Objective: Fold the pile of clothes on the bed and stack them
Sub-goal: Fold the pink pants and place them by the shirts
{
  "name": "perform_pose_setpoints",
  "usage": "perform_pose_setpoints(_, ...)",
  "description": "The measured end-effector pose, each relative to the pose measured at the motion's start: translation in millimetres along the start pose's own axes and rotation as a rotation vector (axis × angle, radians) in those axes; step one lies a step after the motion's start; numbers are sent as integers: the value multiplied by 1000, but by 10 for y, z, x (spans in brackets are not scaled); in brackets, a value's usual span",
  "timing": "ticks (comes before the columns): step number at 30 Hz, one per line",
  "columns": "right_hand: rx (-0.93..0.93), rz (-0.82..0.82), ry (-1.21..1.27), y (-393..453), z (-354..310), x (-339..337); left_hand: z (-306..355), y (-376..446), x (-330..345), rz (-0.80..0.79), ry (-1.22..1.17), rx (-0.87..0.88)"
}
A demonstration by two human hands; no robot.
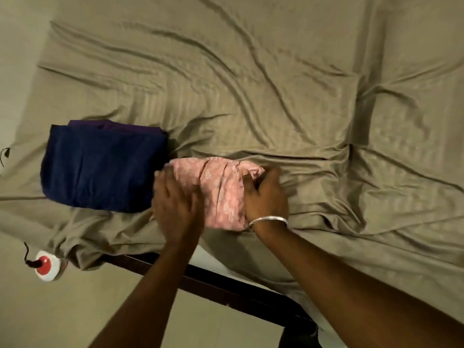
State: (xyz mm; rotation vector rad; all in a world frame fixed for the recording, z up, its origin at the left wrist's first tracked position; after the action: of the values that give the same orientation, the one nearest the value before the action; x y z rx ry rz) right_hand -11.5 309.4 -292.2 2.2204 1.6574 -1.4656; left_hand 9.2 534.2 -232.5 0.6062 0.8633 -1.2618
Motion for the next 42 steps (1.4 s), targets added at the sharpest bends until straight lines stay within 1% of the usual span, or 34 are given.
perform_pose_setpoints(1, -80, 141, -72, -75, -92, -183, 36, -103, 99, -46, 26, 49)
perform_pose_setpoints(2, -216, 248, -134, -163, -233, -314, 27, -162, 196, -91, 41, 67)
perform_pose_setpoints(3, -390, 292, -217, -257, -394, -344, -57, -166, 290, -122, 45, 65)
perform_pose_setpoints(4, -562, 271, -335, -347, -538, -261, -135, -136, 360, -151, 42, 57)
perform_pose_setpoints(5, -708, 208, -464, -408, -623, -94, -225, -83, 423, -181, 23, 47)
perform_pose_setpoints(6, -806, 125, -578, -425, -642, 86, -275, -25, 458, -205, -4, 45)
perform_pose_setpoints(7, -851, 46, -656, -403, -590, 243, -315, 23, 487, -229, -30, 53)
perform_pose_setpoints(9, -825, -83, -751, -263, -382, 414, -386, 94, 528, -288, -60, 78)
perform_pose_setpoints(11, -802, -163, -780, -134, -192, 446, -463, 151, 523, -328, -81, 125)
perform_pose_setpoints(12, -806, -191, -798, -85, -124, 445, -536, 175, 508, -344, -110, 89)
perform_pose_setpoints(14, -827, -195, -817, -43, -87, 405, -724, 205, 468, -357, -176, -95)
perform_pose_setpoints(15, -840, -167, -806, -50, -128, 359, -770, 211, 442, -358, -184, -152)
perform_pose_setpoints(16, -860, -128, -783, -69, -198, 308, -733, 213, 397, -342, -166, -157)
perform_pose_setpoints(17, -893, -76, -747, -107, -285, 249, -664, 218, 338, -304, -140, -126)
perform_pose_setpoints(19, -997, 13, -674, -231, -472, 149, -393, 226, 202, -203, -87, 9)
perform_pose_setpoints(20, -1042, 25, -665, -287, -546, 151, -259, 220, 177, -179, -66, 91)
perform_pose_setpoints(22, -1069, -12, -689, -312, -608, 250, -38, 165, 254, -216, -16, 240)
perform_pose_setpoints(24, -1040, -83, -740, -252, -562, 395, 33, 134, 396, -278, 21, 310)
perform_pose_setpoints(26, -987, -143, -770, -171, -442, 489, -48, 169, 493, -314, 46, 272)
perform_pose_setpoints(29, -914, -157, -748, -58, -245, 459, -204, 211, 567, -339, 75, 209)
perform_pose_setpoints(33, -944, -135, -728, -26, -187, 397, -334, 261, 657, -409, 39, 181)
perform_pose_setpoints(35, -934, -124, -698, -26, -221, 333, -336, 266, 709, -457, 122, 238)
perform_pose_setpoints(36, -936, -108, -676, -39, -255, 286, -333, 244, 755, -484, 159, 298)
perform_pose_setpoints(37, -972, -86, -656, -80, -299, 247, -306, 227, 779, -504, 151, 349)
perform_pose_setpoints(38, -1044, -69, -646, -147, -341, 240, -276, 222, 773, -509, 117, 361)
perform_pose_setpoints(40, -1205, -54, -649, -287, -360, 280, -231, 254, 743, -489, 71, 348)
perform_pose_setpoints(42, -1250, -41, -652, -294, -273, 285, -199, 265, 727, -464, 13, 291)
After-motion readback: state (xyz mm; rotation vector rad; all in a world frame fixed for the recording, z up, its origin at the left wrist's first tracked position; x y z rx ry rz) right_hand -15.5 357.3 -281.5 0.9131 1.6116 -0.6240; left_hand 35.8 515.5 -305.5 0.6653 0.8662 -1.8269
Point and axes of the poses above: each hand's wrist, its own y-axis towards the middle knuckle, its own x-axis out of the palm, z = x × y, the point moved 10 cm from there along y, towards the middle knuckle, and after that the axes turned 12 degrees about -y, right-handed, at the moved point
